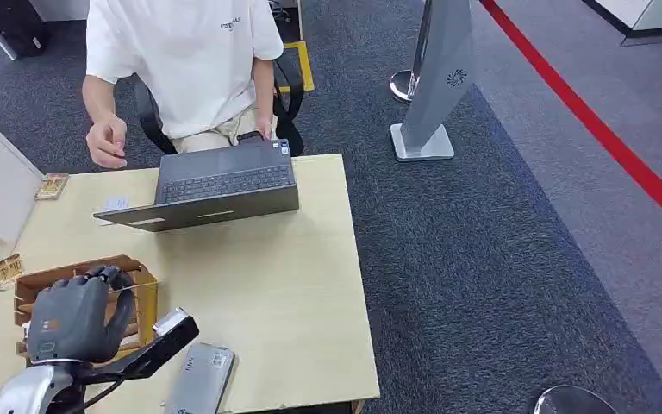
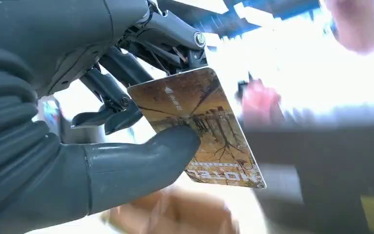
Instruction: Pass the card to the sensor for recognition and then transmit it.
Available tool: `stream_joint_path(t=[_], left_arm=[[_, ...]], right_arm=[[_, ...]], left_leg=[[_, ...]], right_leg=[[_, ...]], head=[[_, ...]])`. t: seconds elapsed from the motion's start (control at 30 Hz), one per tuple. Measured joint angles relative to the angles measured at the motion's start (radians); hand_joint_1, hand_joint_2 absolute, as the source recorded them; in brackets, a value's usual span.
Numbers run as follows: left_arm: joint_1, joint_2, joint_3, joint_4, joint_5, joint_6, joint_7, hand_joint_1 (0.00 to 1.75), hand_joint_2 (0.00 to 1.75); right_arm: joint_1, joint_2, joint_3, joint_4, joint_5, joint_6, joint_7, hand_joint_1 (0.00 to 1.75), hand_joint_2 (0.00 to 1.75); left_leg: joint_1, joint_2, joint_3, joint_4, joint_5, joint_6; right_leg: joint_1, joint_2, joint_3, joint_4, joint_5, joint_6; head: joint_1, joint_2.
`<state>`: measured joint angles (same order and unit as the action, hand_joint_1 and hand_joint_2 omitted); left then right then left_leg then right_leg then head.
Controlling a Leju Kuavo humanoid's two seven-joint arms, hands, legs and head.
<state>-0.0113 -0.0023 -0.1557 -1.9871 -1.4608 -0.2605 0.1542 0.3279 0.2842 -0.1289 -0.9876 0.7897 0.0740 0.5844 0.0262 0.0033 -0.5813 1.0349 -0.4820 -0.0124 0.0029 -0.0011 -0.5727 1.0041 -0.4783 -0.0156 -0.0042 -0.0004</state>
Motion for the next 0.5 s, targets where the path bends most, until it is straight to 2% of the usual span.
stream_joint_path(t=[0.07,0.1,0.13,0.17,0.23,0.33,0.5], left_arm=[[-0.007,0.0,-0.001,0.0,-0.004,0.001,0.002,1.75,1.75],[-0.047,-0.004,-0.008,0.002,-0.021,0.006,0.008,1.75,1.75],[-0.173,-0.018,-0.026,0.015,-0.058,0.004,0.02,1.75,1.75],[-0.215,-0.024,-0.034,0.024,-0.066,0.003,0.021,1.75,1.75],[-0.233,-0.027,-0.039,0.032,-0.076,0.013,0.027,1.75,1.75],[-0.311,-0.021,-0.041,0.061,-0.092,0.075,0.09,1.75,1.75],[-0.51,0.039,-0.069,0.277,-0.092,0.171,0.177,1.75,1.75]], right_arm=[[0.0,0.0,0.0,0.0,0.0,0.001,0.0,0.0,1.75],[0.0,0.0,0.001,0.0,0.002,0.005,-0.001,0.0,1.75],[0.0,0.0,0.003,-0.001,0.005,0.009,-0.002,0.0,1.75],[0.0,0.0,0.003,-0.001,0.006,0.011,-0.002,0.0,1.75],[0.0,0.0,0.004,-0.001,0.013,0.022,-0.008,0.0,1.75],[-0.001,0.0,0.004,0.001,0.045,0.053,-0.038,0.0,1.75],[-0.016,0.0,0.003,0.037,0.08,0.069,-0.084,0.0,1.75]], left_leg=[[0.0,0.0,0.0,0.0,0.0,0.0],[0.0,-0.002,-0.001,0.0,0.001,0.001],[-0.001,-0.002,-0.001,0.0,0.002,0.001],[-0.003,0.001,0.0,0.0,0.002,0.001],[-0.003,0.001,-0.001,0.0,0.002,0.002],[-0.003,0.0,-0.003,0.0,0.002,0.002],[-0.003,0.001,-0.003,0.0,0.004,0.002]], right_leg=[[0.0,0.0,0.0,0.0,0.0,0.0],[0.0,-0.002,0.0,0.0,0.0,0.0],[-0.001,-0.002,0.002,0.0,0.003,0.001],[-0.003,0.001,0.001,0.0,0.003,0.002],[-0.003,0.001,0.0,0.0,0.003,0.002],[-0.003,0.0,-0.002,0.0,0.004,0.002],[-0.003,0.0,-0.001,0.001,0.006,0.001]], head=[[0.0,0.0],[0.001,0.0],[0.001,0.0],[0.001,0.0],[0.001,0.0],[0.0,0.0],[0.0,0.0]])
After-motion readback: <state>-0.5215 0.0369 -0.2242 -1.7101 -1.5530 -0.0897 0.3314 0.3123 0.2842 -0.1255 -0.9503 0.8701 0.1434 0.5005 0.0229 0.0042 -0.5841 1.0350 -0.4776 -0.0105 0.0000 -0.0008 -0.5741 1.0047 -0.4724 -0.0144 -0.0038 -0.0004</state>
